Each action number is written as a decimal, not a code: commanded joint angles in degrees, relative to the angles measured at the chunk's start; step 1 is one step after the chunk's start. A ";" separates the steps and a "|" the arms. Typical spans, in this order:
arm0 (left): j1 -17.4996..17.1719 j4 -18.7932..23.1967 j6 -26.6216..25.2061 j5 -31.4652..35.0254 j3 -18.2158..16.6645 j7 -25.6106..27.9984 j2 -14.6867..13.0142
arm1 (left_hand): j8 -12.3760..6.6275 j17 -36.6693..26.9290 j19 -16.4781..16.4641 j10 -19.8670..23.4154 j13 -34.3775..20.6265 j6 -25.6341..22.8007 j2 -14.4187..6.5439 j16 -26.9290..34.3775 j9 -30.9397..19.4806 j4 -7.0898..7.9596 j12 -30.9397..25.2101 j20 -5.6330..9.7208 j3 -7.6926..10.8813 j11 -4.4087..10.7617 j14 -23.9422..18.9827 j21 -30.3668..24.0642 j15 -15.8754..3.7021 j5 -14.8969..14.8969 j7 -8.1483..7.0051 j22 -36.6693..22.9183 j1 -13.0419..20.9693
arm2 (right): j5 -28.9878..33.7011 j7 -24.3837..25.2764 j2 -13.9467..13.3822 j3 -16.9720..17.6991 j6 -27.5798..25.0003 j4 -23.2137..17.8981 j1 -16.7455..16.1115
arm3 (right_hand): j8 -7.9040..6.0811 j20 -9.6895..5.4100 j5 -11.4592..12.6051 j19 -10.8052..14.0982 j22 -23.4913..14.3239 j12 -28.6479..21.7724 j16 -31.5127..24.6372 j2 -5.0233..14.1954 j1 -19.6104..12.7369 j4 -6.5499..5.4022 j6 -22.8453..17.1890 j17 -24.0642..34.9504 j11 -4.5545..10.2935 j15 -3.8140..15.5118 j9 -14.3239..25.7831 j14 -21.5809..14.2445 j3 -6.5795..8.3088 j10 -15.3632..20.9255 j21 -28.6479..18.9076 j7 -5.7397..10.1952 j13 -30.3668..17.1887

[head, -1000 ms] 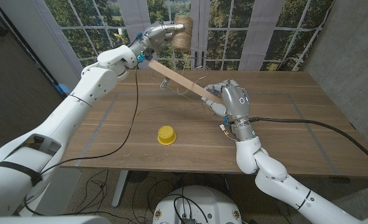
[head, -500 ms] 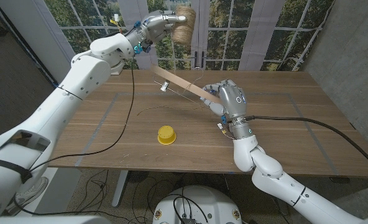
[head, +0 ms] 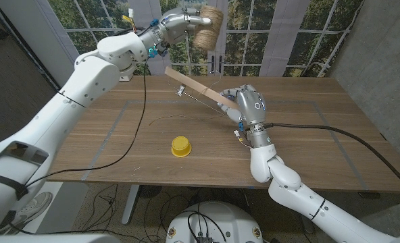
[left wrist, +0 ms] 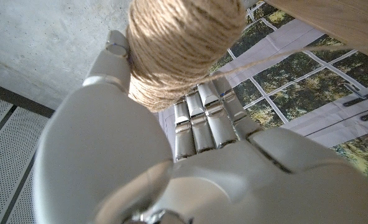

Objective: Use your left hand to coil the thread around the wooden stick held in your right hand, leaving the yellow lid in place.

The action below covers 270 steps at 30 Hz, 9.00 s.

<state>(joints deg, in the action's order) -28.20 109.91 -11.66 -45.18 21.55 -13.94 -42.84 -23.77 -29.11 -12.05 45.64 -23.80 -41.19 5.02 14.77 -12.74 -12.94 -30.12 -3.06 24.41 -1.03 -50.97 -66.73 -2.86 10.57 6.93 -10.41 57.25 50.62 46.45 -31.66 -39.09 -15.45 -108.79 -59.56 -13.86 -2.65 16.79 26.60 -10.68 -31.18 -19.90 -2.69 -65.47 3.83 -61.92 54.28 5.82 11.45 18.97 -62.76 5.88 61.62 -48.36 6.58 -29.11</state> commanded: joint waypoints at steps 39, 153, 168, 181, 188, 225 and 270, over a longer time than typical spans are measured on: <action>-25.00 4.33 18.62 -0.58 -5.54 0.01 -3.37 | -6.92 -0.39 0.43 10.95 -17.13 -9.04 -14.67 -0.33 -10.04 5.46 -0.16 -0.15 5.89 10.52 3.89 -0.39 -8.75 0.34 -6.69 -0.12 6.50 | -3.03 5.93 4.18 -0.44 -10.65 2.24 3.68 | 0.03 -7.73 0.50 -0.16 0.06 0.30 0.81 11.38 -11.63 -0.56 -0.68 0.65 0.01 1.60 0.46 -1.11 -0.39 0.77 -1.15 0.07 -0.65; -21.13 -5.61 2.15 -17.30 -7.73 33.88 11.46 | -7.52 -1.52 -1.94 12.32 -15.78 -9.59 -14.86 -0.67 -7.57 5.01 1.51 1.26 4.71 10.37 1.97 -0.52 -9.07 0.25 -6.84 0.04 7.44 | -7.92 1.72 -5.21 5.97 13.73 -4.79 -2.02 | 0.76 -8.53 1.02 -1.49 0.14 2.05 2.78 11.10 -12.23 -1.35 -0.88 1.63 0.83 1.73 0.00 -0.69 -2.06 0.78 -2.18 1.88 -1.67; -17.93 -0.39 -3.45 -15.80 -8.65 37.50 7.04 | -7.66 -1.72 -2.02 12.28 -15.90 -9.57 -14.82 -0.53 -7.77 4.74 1.31 0.90 4.74 9.96 1.66 -0.58 -8.77 0.15 -6.37 0.01 7.89 | -12.19 -5.27 -6.56 8.81 15.99 -6.69 -3.95 | 0.12 -8.61 1.45 -2.24 0.11 1.83 3.10 10.74 -12.51 -1.30 -1.57 1.82 0.83 1.79 0.69 -0.45 -2.62 1.09 -2.06 1.93 -2.62; -13.91 2.88 -9.20 -15.86 -8.80 39.51 4.03 | -7.61 -1.82 -2.07 12.20 -15.86 -9.35 -14.88 -0.60 -7.86 4.83 1.23 0.92 4.72 9.90 1.74 -0.63 -8.61 0.09 -6.22 0.00 7.97 | -8.94 -8.07 -6.99 8.34 13.07 -6.86 -4.39 | 0.26 -8.62 1.87 -2.53 0.06 2.33 3.55 10.32 -12.97 -1.10 -2.01 1.91 1.42 1.83 0.27 0.14 -3.13 0.81 -2.15 2.14 -2.72; -11.03 2.58 -10.75 -15.22 -7.18 37.97 4.04 | -7.67 -1.90 -2.07 12.27 -15.85 -9.54 -14.85 -0.60 -7.88 4.70 1.13 0.89 4.73 9.82 1.75 -0.66 -8.57 0.08 -6.17 -0.01 8.19 | -5.66 -10.43 -7.08 6.47 10.89 -6.95 -3.38 | 0.37 -8.62 2.06 -2.77 0.04 2.56 3.70 10.28 -13.22 -1.01 -2.11 1.98 1.45 1.90 0.07 0.33 -3.32 0.85 -2.15 2.26 -2.64; -8.32 8.07 -4.93 -8.38 -3.46 24.19 3.94 | -7.56 -2.32 -1.97 12.26 -15.59 -9.61 -14.80 -0.42 -7.89 4.71 0.96 0.82 4.41 9.83 1.52 -0.75 -8.65 0.00 -6.13 -0.03 8.68 | -11.03 -23.51 -1.34 2.64 -0.82 -5.22 3.48 | 0.66 -8.41 2.75 -2.86 0.00 3.22 3.57 10.96 -13.81 -1.35 -2.59 2.61 0.77 1.80 -0.58 -0.54 -4.29 2.30 -2.69 1.51 -2.50; -23.43 7.90 9.21 -3.81 -4.76 16.77 1.83 | -7.58 -2.33 -1.72 12.12 -15.77 -9.77 -14.70 -0.56 -7.93 4.93 0.73 0.82 3.98 9.89 1.30 -0.73 -8.91 0.04 -6.64 -0.02 8.74 | -26.16 -13.18 2.27 6.64 -5.28 -1.49 7.60 | 1.29 -8.21 2.44 -2.55 0.17 4.06 2.38 11.26 -14.08 -1.66 -3.16 4.30 -0.20 1.61 -1.64 -1.70 -5.33 3.43 -3.23 -0.08 -2.17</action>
<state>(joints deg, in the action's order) -48.30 119.28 -4.64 -50.18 16.57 2.71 -40.96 -23.77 -31.34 -13.82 46.55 -26.41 -41.19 5.02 13.99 -12.74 -12.60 -29.13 -2.14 24.07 -1.92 -51.52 -67.18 -3.42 10.20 6.93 -10.41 57.25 27.03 30.12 -29.69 -33.66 -21.00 -111.50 -52.29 -12.54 -2.36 19.00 24.06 -10.39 -27.19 -17.18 1.07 -72.59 2.35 -64.77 58.28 5.83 11.96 17.21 -64.06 0.74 64.48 -51.27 6.95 -31.26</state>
